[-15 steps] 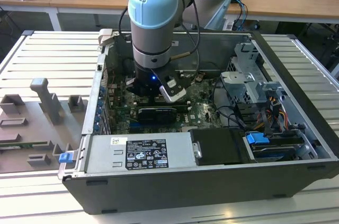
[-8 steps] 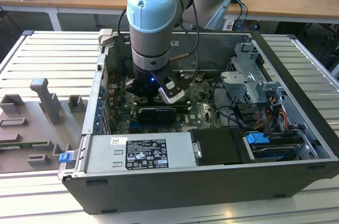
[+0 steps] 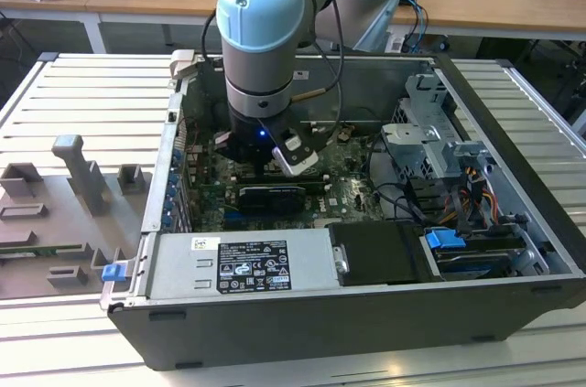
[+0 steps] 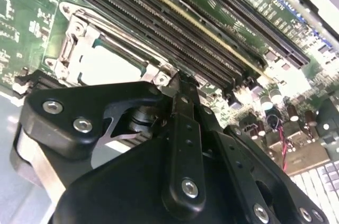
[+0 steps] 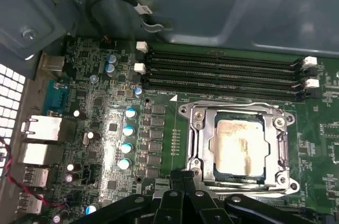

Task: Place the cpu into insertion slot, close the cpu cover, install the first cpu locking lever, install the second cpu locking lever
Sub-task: 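Install the second cpu locking lever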

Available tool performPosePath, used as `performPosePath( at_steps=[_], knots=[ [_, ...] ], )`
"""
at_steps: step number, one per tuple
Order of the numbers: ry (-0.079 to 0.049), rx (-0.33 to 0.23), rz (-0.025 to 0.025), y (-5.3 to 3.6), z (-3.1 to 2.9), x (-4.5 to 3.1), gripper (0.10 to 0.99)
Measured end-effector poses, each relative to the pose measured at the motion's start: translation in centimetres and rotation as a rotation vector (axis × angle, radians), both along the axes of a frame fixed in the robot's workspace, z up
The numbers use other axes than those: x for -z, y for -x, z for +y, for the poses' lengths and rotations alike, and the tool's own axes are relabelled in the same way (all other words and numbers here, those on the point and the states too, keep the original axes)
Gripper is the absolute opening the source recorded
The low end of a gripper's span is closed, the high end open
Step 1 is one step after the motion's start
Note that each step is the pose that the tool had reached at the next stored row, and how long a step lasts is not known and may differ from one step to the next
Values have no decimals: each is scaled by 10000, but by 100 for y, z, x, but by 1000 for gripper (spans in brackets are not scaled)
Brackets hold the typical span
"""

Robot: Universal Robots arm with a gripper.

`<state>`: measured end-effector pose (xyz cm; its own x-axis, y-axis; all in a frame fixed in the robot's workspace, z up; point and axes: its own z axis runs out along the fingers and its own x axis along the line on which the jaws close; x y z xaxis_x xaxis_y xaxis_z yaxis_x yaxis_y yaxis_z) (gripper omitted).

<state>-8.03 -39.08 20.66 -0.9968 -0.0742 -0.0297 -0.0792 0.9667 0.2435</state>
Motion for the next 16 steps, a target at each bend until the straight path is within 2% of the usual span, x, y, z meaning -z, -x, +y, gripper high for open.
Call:
performPosePath(
  at_steps=[5, 16],
  knots=[
    [0, 0, 6, 0, 0, -99, 106],
    [-4, -1, 11, 0, 0, -189, 106]
  ],
)
